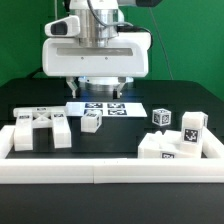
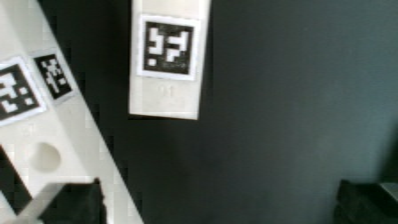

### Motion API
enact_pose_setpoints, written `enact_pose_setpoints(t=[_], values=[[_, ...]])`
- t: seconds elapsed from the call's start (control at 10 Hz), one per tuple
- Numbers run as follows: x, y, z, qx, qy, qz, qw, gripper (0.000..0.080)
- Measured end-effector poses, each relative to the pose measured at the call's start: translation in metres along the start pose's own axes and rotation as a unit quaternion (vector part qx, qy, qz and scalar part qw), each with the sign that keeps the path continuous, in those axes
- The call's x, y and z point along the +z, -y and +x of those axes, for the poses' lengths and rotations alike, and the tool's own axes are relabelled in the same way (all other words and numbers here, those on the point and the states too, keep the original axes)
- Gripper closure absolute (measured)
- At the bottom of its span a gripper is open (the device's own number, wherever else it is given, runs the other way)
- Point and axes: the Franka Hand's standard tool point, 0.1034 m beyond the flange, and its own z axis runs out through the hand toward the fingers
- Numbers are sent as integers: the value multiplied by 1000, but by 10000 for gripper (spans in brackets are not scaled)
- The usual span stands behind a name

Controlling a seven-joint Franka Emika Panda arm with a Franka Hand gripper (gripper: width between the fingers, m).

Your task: Assemble chair

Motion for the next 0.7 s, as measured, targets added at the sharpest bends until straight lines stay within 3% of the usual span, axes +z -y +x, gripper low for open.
enact_pose_setpoints(t=[0.3,0.4,0.7], values=[[2,2,-6,2,90,13,996,150],[11,-12,-2,14,118,10,993,150],[19,-23,-8,45,243,7,969,150]])
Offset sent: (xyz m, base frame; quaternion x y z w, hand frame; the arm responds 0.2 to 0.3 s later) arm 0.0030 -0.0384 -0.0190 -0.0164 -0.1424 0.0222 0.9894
